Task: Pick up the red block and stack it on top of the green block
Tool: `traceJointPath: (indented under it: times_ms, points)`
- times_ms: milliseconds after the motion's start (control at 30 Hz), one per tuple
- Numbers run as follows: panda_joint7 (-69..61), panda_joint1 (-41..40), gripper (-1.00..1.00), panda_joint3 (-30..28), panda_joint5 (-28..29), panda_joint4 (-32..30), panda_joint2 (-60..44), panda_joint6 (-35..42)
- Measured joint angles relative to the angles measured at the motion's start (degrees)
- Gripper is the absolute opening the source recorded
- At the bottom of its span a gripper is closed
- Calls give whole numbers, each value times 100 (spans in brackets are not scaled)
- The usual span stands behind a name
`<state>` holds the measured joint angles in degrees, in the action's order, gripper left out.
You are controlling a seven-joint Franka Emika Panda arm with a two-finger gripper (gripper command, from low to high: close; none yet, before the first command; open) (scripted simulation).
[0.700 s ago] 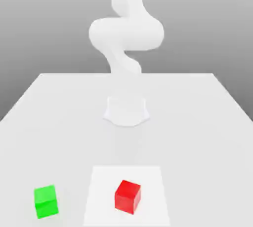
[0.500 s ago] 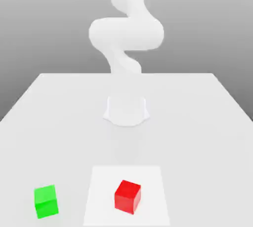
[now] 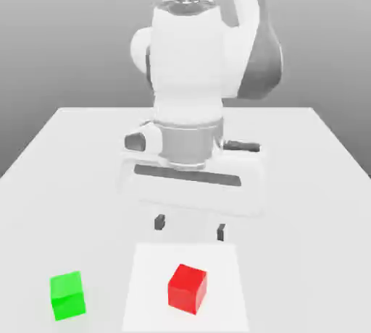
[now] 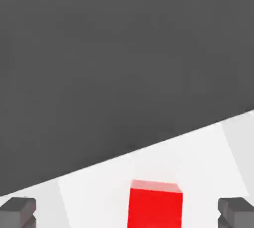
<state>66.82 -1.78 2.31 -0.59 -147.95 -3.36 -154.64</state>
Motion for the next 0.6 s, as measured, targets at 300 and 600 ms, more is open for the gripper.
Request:
traceJointPath:
  times_ms: [300, 600]
  points:
    - [308, 87, -100, -119, 193, 31, -1438, -1077]
    - [281, 52, -100, -74, 156, -67, -794, -532]
